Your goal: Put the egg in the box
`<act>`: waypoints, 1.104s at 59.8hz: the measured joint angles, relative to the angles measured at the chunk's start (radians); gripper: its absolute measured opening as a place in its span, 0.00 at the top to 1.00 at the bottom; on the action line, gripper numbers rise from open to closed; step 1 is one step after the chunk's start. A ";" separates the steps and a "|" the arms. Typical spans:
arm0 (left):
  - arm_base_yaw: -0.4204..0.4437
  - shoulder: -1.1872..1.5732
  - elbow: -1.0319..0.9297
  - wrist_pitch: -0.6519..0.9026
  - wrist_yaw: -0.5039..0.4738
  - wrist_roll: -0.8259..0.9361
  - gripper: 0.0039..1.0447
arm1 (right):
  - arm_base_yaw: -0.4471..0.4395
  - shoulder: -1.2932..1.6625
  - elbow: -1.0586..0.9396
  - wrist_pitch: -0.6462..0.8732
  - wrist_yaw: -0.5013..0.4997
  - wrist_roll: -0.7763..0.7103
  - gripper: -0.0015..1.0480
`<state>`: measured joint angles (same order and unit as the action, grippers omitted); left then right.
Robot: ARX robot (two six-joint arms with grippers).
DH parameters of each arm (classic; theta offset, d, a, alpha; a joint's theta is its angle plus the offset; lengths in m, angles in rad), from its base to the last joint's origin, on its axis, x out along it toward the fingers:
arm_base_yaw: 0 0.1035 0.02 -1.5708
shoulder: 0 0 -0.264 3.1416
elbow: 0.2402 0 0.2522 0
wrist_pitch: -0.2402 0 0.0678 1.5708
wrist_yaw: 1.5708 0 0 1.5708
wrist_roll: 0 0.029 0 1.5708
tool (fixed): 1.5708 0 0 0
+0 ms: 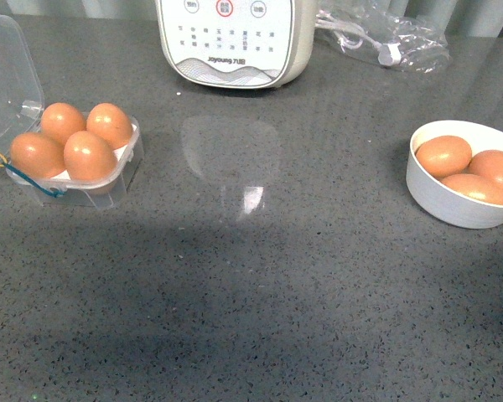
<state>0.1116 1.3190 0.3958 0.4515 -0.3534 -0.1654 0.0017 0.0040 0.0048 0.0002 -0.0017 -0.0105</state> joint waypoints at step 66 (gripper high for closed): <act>0.019 0.037 0.155 -0.011 0.011 -0.155 0.06 | 0.000 0.000 0.000 0.000 0.001 0.000 0.07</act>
<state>0.1310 1.3560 0.5507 0.4404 -0.3428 -0.3206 0.0017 0.0040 0.0048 0.0002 -0.0010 -0.0101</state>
